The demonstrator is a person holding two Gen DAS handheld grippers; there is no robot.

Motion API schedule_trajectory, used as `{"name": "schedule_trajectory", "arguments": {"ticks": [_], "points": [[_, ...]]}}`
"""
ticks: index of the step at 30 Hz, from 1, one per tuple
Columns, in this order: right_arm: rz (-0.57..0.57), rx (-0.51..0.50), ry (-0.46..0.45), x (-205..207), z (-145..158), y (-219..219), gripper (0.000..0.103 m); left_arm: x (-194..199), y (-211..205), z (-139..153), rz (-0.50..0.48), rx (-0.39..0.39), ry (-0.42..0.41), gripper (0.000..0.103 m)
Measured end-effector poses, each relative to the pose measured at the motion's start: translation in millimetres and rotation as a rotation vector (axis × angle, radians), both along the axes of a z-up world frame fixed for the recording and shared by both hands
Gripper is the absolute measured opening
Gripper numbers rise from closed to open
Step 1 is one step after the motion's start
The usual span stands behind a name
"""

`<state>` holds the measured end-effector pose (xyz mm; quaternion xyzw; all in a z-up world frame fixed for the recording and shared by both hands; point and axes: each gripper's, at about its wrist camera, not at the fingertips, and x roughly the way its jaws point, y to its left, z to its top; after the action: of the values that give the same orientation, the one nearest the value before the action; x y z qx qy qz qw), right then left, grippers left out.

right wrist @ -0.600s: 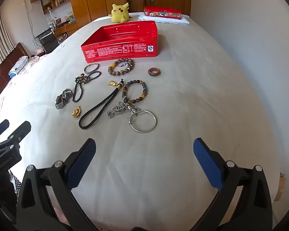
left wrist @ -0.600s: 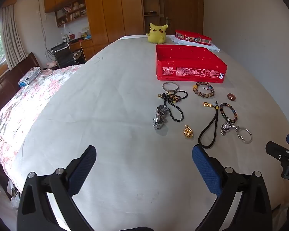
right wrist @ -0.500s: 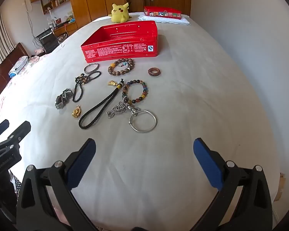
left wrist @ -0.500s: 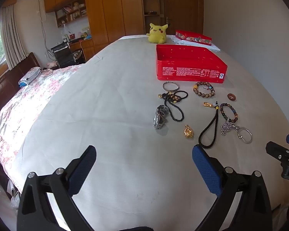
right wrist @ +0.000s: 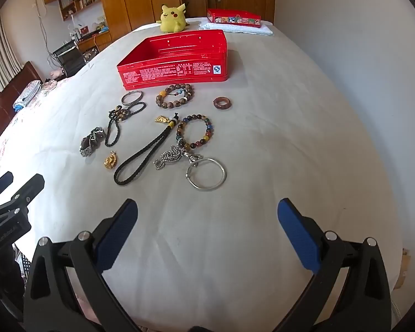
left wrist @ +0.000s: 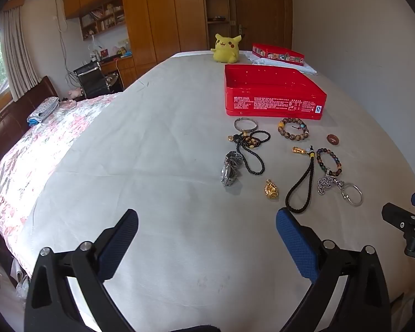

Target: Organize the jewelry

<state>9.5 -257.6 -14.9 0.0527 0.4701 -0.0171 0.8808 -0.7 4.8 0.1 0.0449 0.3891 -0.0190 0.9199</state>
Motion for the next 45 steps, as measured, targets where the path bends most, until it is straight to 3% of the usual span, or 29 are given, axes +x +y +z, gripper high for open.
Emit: {"name": "schedule_trajectory", "arguments": {"ticks": [45], "points": [[0.012,0.009,-0.003,-2.3,2.1,4.7,0.1,0.1,-4.3,0.1,0.001,0.005,0.0,0.099]]}}
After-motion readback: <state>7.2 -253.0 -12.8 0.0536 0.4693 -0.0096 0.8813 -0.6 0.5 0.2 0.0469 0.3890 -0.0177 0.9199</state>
